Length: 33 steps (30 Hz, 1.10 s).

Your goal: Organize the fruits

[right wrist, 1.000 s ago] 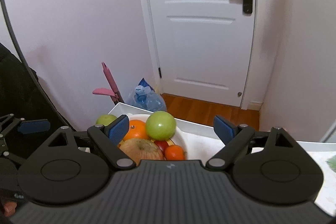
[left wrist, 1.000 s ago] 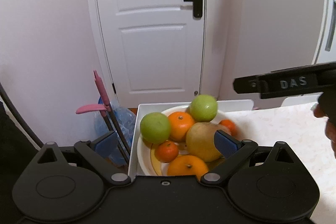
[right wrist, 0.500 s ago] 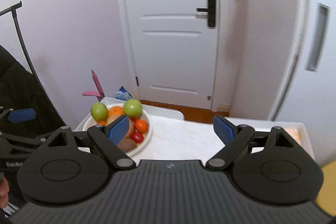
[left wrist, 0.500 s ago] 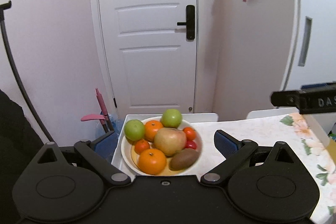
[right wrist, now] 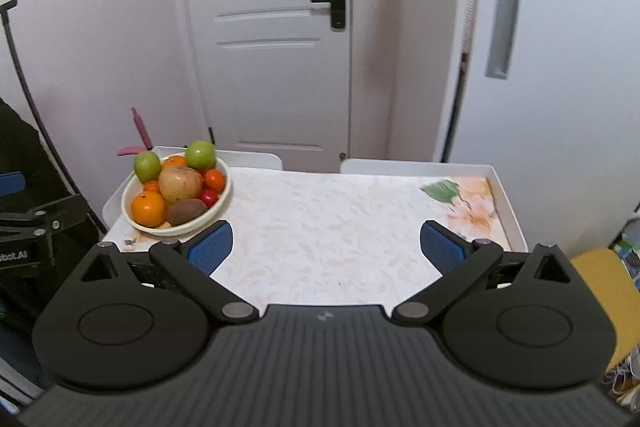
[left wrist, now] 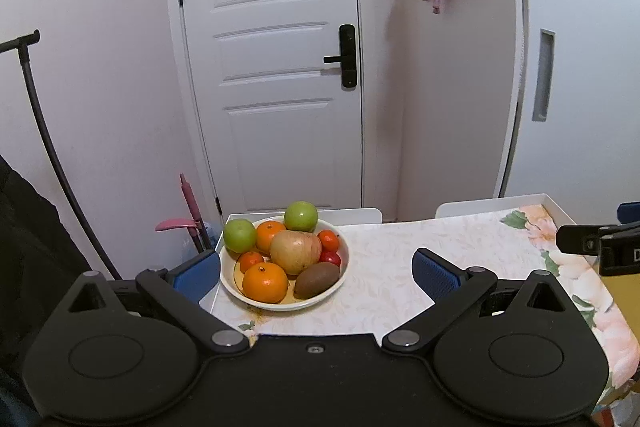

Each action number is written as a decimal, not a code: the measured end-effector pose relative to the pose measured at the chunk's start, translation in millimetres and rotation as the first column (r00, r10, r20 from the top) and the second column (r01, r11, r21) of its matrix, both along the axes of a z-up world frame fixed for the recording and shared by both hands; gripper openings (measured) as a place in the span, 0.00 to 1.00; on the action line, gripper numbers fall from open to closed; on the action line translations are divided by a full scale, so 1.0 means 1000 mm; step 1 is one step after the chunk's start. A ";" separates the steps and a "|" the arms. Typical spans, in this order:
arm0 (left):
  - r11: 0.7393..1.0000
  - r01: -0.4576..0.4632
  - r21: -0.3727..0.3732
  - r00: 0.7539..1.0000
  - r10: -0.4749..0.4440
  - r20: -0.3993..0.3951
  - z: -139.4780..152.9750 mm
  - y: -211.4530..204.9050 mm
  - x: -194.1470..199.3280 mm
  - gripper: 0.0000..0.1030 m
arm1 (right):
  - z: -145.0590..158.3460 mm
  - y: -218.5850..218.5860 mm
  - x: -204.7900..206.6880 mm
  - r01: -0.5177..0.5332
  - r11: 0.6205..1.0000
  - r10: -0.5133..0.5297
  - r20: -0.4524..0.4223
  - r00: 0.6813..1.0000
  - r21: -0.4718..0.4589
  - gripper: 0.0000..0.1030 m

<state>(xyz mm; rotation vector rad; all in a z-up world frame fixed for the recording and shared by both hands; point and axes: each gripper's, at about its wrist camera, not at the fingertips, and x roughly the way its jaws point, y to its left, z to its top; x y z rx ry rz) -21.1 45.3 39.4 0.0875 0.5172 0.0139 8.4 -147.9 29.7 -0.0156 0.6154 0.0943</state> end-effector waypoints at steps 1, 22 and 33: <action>1.000 0.001 -0.002 1.000 -0.001 0.000 -0.001 -0.001 -0.002 1.00 | -0.001 -0.001 -0.002 0.002 1.000 -0.002 -0.001 1.000 -0.001 1.00; 1.000 0.019 0.000 1.000 -0.019 0.011 -0.003 -0.015 -0.008 1.00 | -0.001 -0.016 -0.007 0.047 0.999 -0.047 0.001 0.999 0.009 1.00; 1.000 0.020 0.005 1.000 -0.020 0.007 -0.006 -0.019 -0.006 1.00 | -0.004 -0.017 -0.005 0.052 0.999 -0.052 -0.011 0.999 0.012 1.00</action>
